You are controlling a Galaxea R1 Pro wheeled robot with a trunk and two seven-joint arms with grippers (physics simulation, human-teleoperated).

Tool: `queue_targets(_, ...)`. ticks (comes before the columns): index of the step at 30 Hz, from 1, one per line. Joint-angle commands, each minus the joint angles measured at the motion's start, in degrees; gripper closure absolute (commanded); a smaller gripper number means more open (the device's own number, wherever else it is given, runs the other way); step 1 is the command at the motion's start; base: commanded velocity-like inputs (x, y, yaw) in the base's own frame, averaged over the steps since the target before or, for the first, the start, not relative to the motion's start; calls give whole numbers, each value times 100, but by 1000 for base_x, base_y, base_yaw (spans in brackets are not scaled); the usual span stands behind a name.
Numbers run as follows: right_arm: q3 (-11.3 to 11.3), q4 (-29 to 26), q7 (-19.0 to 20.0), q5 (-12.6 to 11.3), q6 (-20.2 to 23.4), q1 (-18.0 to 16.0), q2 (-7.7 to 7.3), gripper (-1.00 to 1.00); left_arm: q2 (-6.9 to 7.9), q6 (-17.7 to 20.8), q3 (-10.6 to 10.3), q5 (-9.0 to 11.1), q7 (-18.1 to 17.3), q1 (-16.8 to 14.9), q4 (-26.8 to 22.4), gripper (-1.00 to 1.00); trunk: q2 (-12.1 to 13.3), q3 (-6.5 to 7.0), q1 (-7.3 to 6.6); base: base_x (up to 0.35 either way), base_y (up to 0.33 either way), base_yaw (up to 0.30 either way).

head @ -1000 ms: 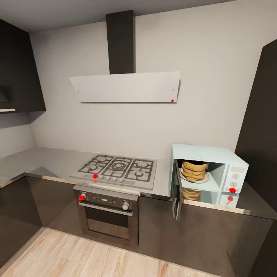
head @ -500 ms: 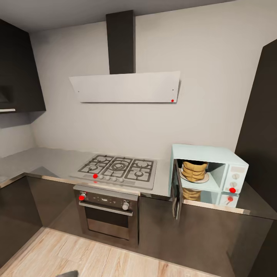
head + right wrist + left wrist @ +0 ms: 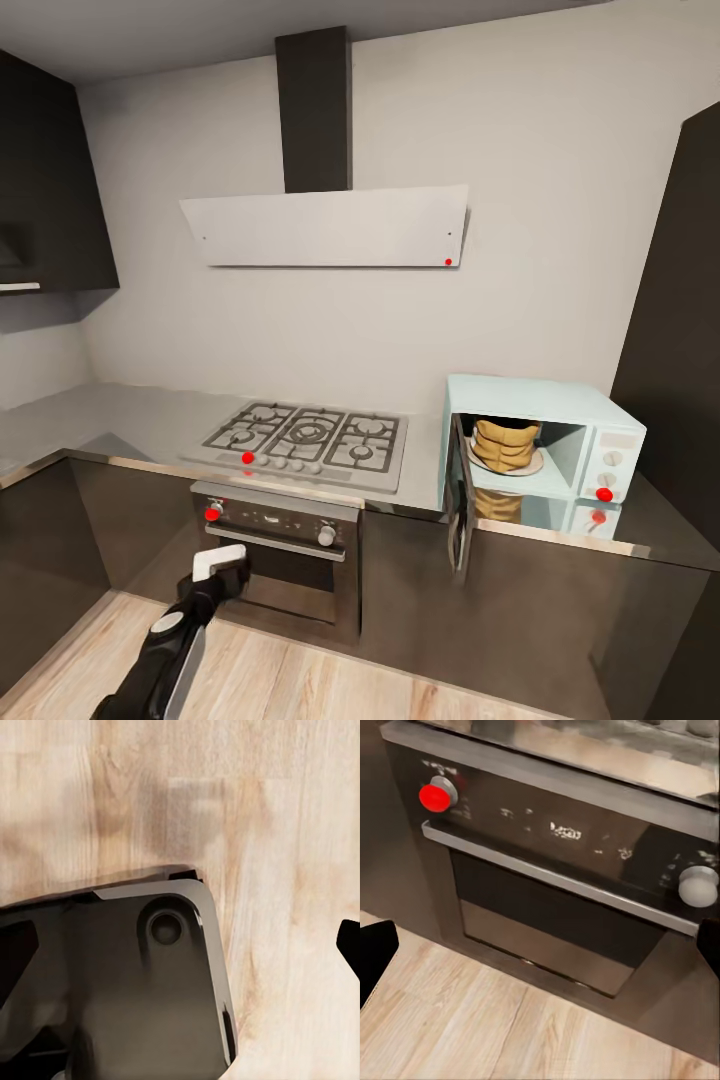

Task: In the kitchen, take the popcorn bag from the countertop, put it into the microwave, and heat it until the popcorn is cooked so the cooked popcorn ends up inside the bag.

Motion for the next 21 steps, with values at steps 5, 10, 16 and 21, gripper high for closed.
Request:
queue_targets(5,-31,19,2,7,-29,-3,-14,-100,-92,6,-6,-2,-13,-89,-51,-100,-4,-2,2,0,0,-163)
queue_targets(10,-26,19,6,8,-38,-3,-13,-100,-121,-8,-26,-2,-15,-96,66,-100,-4,-2,2,0,0,-270)
queue_targets(16,-20,19,10,8,-42,-3,-11,-100,-97,-14,-34,-2,-24,-97,86,-100,-4,-2,2,132,0,-275)
queue_targets(21,-19,19,10,6,-41,-3,-9,-100,-75,12,-110,-9,-36,-97,86,-100,-4,-2,2,317,0,-267)
